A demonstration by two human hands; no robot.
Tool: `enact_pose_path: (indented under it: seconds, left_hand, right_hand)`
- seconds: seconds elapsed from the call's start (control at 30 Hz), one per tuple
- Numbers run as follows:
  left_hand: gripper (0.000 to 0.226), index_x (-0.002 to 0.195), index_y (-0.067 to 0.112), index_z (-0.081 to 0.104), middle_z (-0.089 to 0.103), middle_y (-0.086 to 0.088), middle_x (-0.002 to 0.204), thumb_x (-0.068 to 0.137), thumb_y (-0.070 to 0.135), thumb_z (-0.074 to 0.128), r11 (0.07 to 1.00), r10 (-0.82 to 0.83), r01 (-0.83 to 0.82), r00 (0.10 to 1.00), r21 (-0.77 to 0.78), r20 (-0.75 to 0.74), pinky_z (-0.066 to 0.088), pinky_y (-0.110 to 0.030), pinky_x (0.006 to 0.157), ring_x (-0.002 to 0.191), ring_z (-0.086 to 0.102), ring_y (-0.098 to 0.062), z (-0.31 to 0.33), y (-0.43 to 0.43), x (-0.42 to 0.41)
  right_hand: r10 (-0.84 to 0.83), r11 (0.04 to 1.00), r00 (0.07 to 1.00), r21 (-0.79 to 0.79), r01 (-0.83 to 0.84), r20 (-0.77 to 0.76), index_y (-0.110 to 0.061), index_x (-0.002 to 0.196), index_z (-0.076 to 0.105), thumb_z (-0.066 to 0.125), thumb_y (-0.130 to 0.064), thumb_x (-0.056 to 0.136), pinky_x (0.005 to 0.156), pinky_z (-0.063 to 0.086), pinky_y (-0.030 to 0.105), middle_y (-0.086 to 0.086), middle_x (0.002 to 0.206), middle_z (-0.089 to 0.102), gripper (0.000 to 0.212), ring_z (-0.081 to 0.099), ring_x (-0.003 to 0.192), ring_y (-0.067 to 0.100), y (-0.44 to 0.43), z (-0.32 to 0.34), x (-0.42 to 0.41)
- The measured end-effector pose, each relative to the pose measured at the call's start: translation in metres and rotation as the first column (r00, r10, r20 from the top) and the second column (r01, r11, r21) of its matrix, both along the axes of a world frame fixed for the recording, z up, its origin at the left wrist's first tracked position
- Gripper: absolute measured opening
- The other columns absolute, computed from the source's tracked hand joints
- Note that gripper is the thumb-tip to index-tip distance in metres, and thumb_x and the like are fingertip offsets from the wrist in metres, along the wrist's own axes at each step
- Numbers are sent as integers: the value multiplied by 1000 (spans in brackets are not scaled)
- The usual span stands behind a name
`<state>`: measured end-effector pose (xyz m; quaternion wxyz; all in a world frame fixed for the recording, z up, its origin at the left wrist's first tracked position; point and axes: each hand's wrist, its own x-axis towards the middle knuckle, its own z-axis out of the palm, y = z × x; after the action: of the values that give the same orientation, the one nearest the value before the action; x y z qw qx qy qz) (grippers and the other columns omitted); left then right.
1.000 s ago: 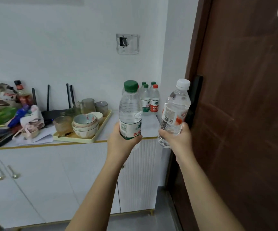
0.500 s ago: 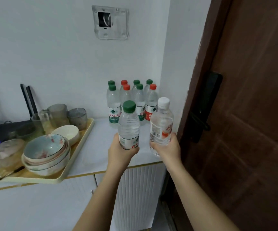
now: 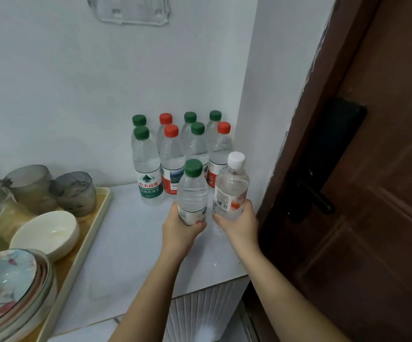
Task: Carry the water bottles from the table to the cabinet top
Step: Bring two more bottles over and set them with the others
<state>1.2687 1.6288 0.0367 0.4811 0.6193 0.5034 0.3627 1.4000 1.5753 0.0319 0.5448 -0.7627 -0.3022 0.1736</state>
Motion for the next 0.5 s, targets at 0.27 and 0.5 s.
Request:
enact_pose_path:
  seconds: [0.27, 0.5]
  left_hand:
    - [58, 118, 22, 54, 63, 12, 103, 69, 16, 84, 998, -40, 43, 997, 39, -69, 44, -23, 77, 95, 60, -11, -2, 16, 0]
    - [59, 120, 20, 56, 64, 9, 107, 68, 14, 85, 993, -59, 70, 992, 97, -110, 44, -22, 79, 99, 61, -13, -7, 24, 9]
  right_hand:
    - [46, 998, 993, -43, -42, 110, -9, 120, 49, 88, -20, 67, 80, 45, 23, 9, 116, 65, 67, 63, 105, 26, 18, -6, 10]
    - [-23, 1000, 980, -4, 24, 197, -11, 111, 53, 89, -27, 65, 73, 44, 23, 6, 106, 66, 60, 64, 96, 25, 15, -15, 11]
